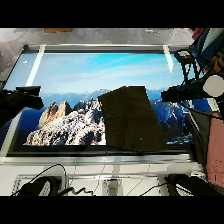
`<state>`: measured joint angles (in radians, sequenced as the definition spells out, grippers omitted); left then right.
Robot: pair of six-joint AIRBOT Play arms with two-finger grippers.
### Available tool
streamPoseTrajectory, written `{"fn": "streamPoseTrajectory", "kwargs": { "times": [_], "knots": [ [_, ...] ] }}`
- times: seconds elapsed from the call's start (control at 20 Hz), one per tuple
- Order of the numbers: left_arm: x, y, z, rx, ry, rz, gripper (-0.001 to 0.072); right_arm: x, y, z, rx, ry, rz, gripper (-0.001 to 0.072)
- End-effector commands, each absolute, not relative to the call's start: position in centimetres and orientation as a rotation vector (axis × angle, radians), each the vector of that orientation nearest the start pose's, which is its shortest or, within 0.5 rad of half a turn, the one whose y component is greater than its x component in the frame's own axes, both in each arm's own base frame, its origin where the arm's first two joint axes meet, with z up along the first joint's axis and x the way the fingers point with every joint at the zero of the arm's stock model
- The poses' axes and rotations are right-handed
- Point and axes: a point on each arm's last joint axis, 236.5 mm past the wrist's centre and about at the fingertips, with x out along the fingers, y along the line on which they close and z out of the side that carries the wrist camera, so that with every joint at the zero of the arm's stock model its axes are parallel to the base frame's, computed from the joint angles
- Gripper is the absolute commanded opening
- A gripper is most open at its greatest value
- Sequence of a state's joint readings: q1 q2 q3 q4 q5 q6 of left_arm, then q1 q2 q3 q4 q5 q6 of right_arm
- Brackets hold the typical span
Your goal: Fold the clothes and pants, and hang the long-sleeved shirts on hangers.
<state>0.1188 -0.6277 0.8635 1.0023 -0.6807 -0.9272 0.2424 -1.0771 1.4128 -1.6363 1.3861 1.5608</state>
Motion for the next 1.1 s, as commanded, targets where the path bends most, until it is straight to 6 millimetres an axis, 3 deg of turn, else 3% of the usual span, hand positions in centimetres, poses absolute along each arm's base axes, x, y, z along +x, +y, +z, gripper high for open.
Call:
{"fn": "streamPoseTrajectory", "kwargs": {
  "times": [0.0, 0.7, 0.9, 0.95, 1.05],
  "knots": [
    [35.4, -3.8, 21.8, 0.097, 0.332, -0.254, 0.0031, 35.6, 7.3, 15.9, -0.18, 1.037, 0.174, 0.0021],
    [35.4, -3.8, 21.8, 0.096, 0.332, -0.255, 0.0031, 35.5, 7.7, 15.9, -0.167, 1.038, 0.189, 0.0021],
    [35.4, -5.2, 22.8, -0.02, 0.305, -0.298, 0.0031, 35.8, 8.9, 16.2, -0.135, 1.015, 0.23, 0.0021],
    [35.3, -5.8, 23.2, -0.081, 0.297, -0.313, 0.0031, 35.9, 8.8, 16.1, -0.171, 1.013, 0.242, 0.002],
    [34.8, -7.1, 22.3, -0.155, 0.354, -0.36, 0.0031, 36.0, 6.3, 15.2, -0.341, 1.049, 0.219, 0.002]
  ]
}}
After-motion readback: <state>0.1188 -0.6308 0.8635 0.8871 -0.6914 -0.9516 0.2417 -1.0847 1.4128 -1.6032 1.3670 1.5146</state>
